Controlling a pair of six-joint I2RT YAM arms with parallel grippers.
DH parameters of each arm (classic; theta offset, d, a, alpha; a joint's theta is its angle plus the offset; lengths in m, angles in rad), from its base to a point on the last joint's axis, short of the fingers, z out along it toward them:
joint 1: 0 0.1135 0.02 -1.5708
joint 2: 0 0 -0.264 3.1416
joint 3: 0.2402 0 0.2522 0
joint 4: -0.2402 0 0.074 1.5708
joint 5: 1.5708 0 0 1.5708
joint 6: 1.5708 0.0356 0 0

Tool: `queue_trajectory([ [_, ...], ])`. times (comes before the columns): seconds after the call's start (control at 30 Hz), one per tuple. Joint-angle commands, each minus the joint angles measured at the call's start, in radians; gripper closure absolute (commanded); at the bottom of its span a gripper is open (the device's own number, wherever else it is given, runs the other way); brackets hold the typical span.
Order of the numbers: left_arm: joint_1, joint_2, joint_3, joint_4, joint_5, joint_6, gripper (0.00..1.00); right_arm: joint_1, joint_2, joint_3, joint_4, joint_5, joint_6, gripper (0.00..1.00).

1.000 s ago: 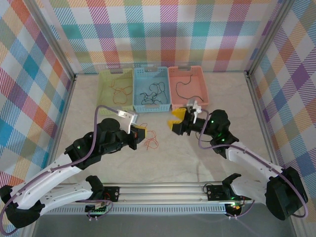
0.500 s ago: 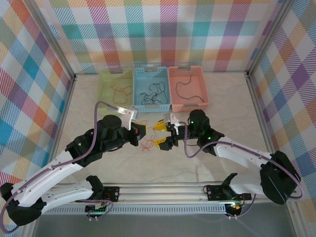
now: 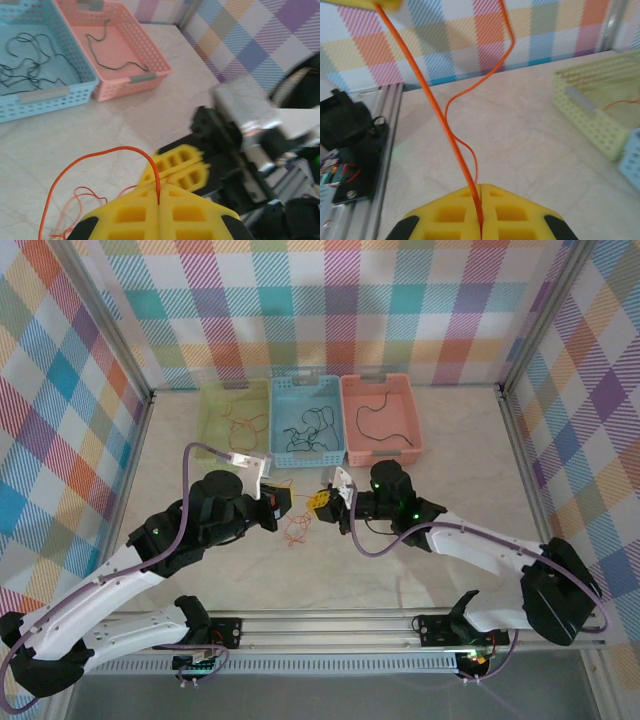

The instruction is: Untangle the cables

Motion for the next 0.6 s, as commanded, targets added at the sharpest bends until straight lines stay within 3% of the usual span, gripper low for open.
queue_trajectory([
  [0.0,-0.01,-0.027,0.034,-0.033,-0.149,-0.006,1.0,0.003,-0.112,-0.057,0.066,0.189,-0.033,1.0],
  [0.07,-0.009,-0.032,0.039,-0.04,-0.206,0.004,1.0,0.003,-0.168,-0.097,0.111,0.244,-0.034,0.98],
  [0.13,-0.005,-0.029,0.05,-0.036,-0.243,0.019,1.0,0.003,-0.199,-0.12,0.139,0.251,-0.036,0.74],
  [0.27,0.027,0.005,0.102,-0.028,-0.279,0.053,1.0,0.003,-0.201,-0.119,0.139,0.203,-0.042,0.43],
  [0.37,0.07,0.051,0.163,-0.017,-0.283,0.081,1.0,0.003,-0.195,-0.127,0.152,0.196,-0.047,0.35],
  [0.57,0.235,0.205,0.369,-0.027,-0.185,0.115,1.0,0.0,-0.148,-0.119,0.126,0.309,-0.069,0.33],
])
